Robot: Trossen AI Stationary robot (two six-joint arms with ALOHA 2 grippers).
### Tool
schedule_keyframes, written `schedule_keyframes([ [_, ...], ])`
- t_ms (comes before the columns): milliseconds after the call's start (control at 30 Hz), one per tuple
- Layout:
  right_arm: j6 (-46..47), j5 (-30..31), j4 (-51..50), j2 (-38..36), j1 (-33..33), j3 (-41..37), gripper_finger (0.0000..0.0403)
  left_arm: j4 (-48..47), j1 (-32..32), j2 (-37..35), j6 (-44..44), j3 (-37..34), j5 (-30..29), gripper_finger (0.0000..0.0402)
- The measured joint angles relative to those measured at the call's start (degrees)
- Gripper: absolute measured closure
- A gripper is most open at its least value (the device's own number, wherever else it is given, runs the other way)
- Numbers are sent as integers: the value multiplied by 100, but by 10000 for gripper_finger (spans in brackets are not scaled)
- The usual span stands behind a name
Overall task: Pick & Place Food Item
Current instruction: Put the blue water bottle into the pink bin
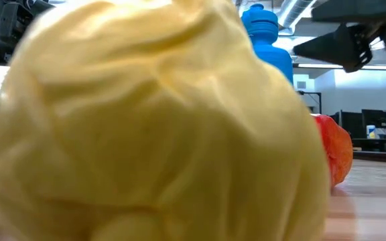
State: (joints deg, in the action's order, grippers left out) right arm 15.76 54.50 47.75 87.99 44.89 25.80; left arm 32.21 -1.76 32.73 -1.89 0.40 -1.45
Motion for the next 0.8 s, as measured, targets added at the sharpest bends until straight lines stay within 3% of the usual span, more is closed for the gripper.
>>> schedule_keyframes([
  [233, -949, 13, 1514, 712, -113, 0, 72, -2, 0, 0, 11, 0, 0, 86],
  [500, -1002, 170, 1981, 1196, -196, 2, 72, 0, 0, 0, 11, 0, -2, 86],
  [800, -1748, 260, 3338, 1767, -272, 2, 72, -2, 0, 0, 11, 0, -2, 86],
])
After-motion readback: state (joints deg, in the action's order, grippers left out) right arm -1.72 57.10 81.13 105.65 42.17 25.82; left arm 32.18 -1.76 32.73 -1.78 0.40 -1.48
